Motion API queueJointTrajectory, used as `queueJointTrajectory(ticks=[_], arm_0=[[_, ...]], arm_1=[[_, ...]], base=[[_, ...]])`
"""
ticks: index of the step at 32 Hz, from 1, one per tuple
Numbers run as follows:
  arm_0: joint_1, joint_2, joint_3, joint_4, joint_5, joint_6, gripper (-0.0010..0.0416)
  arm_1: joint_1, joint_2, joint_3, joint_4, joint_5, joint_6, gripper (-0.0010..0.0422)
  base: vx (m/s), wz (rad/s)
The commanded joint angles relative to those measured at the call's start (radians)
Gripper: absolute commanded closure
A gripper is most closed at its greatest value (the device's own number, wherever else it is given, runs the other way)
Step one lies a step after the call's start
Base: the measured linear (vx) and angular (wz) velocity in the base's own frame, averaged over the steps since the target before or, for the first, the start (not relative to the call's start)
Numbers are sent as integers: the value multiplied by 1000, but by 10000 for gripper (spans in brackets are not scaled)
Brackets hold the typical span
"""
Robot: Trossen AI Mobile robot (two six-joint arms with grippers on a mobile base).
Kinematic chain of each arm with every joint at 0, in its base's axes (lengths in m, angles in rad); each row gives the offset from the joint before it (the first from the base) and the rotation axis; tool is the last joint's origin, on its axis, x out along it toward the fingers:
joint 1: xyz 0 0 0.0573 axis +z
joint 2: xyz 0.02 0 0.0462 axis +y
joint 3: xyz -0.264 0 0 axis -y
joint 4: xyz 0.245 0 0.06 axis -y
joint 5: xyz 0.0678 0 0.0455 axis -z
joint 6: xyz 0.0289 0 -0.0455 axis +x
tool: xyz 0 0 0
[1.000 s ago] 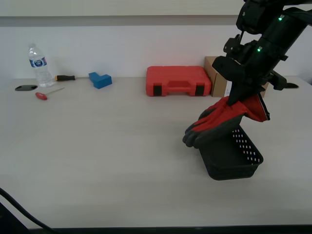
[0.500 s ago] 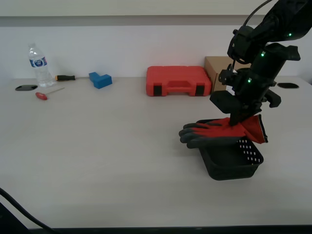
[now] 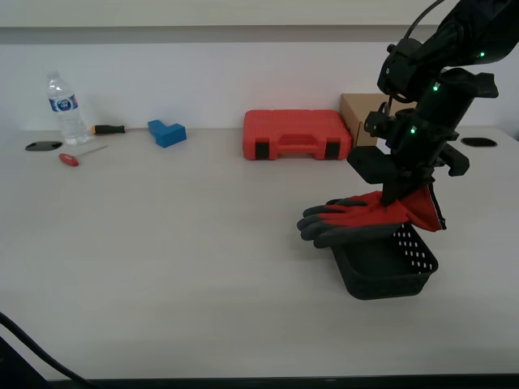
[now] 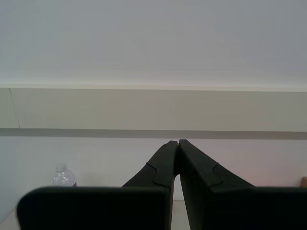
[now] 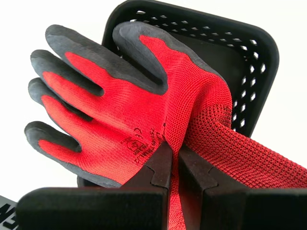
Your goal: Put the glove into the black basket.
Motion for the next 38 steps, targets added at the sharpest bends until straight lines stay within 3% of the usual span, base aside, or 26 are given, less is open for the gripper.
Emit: queueJointTrajectory(ticks=[1,2,5,7,9,19,21,24,38], arm_0=[[0,0,0,2,-34,-2,402],[0,0,0,3,-66,3,395],[0,0,0,0,-67,1,350],[0,0,0,-4,-51,-32,314],[0,0,0,-8,-44,-40,293],[-15,-99,0,72,-29,-39,291],[-22,-147,0,134,-7,-39,291],[-28,-220,0,218,111,-38,291],[-29,-224,-1,218,110,-38,291]], arm_1=[[0,0,1,4,-1,1,412],[0,0,1,3,-1,1,412],[0,0,1,4,0,1,412],[0,0,1,3,0,1,412],[0,0,1,3,0,1,412],[0,0,1,3,-1,1,412],[0,0,2,3,-1,1,412],[0,0,1,3,-1,1,412],[0,0,1,3,0,1,412]], base=[[0,0],[0,0],[0,0],[0,0],[0,0],[0,0],[0,0],[0,0],[0,0]])
